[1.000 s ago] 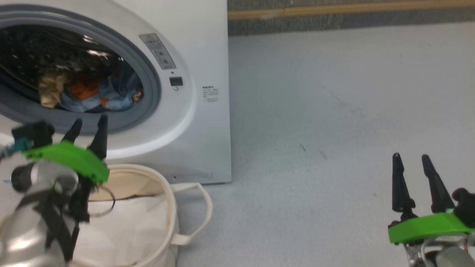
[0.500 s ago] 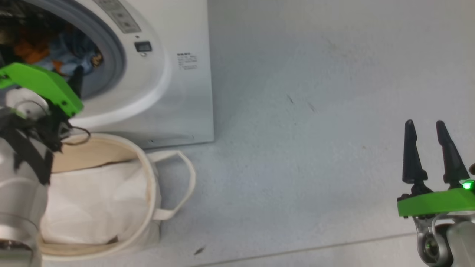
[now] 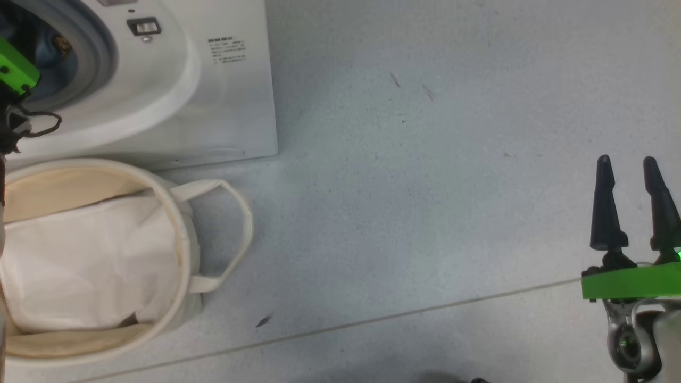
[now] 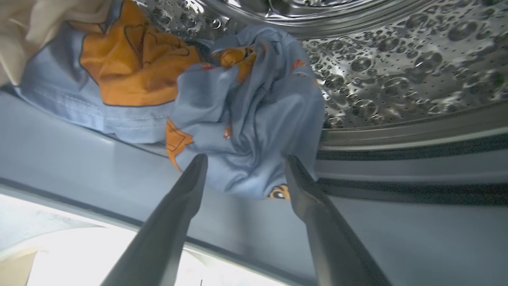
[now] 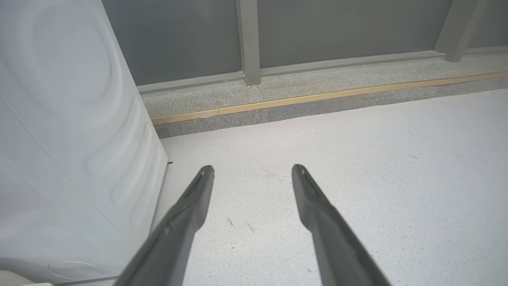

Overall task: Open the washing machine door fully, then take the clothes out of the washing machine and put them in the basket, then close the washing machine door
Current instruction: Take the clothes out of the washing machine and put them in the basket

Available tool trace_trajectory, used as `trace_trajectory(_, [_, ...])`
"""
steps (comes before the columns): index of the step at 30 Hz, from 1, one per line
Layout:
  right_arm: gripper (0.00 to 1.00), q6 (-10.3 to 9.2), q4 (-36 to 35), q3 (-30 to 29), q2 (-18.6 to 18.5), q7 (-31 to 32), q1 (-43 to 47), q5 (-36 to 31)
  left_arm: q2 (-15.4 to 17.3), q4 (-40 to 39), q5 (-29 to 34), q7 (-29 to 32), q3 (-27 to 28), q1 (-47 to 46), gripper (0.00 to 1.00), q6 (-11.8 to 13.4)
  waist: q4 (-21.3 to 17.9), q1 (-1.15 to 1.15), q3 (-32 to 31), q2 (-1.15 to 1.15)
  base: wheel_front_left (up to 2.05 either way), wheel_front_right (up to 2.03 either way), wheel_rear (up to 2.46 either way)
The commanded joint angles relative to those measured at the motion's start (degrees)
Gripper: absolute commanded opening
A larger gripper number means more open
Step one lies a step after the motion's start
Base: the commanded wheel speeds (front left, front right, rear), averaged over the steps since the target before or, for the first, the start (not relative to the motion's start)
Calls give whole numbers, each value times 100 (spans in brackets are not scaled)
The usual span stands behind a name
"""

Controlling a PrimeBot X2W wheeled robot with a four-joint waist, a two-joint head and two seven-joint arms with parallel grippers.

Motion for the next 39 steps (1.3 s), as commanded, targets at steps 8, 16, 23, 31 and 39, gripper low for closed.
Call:
trace_trajectory(8, [100, 33, -340, 51, -135, -70, 26, -24, 311, -6, 21, -113, 45, -326, 100, 101, 54, 0, 320, 0, 0, 0, 0])
trace_trajectory(16, [100, 33, -466, -16, -165, -70, 20, -44, 227, 44, 65, -125, -45, -488, 100, 187, 136, 0, 576, 0, 0, 0, 0])
trace_trajectory(23, [100, 33, -532, -75, -176, -70, 13, -64, 199, 68, 114, -227, -132, -475, 44, 176, 189, 0, 691, 0, 0, 0, 0])
trace_trajectory(31, [100, 33, -533, -107, -203, -70, 11, -65, 148, 80, 87, -575, -140, -447, 0, 63, 246, 0, 744, 0, 0, 0, 0])
trace_trajectory(39, [100, 33, -406, -75, -175, -70, 18, -72, 110, 12, 66, -1566, -154, -83, 0, -337, 290, 0, 382, 0, 0, 0, 0])
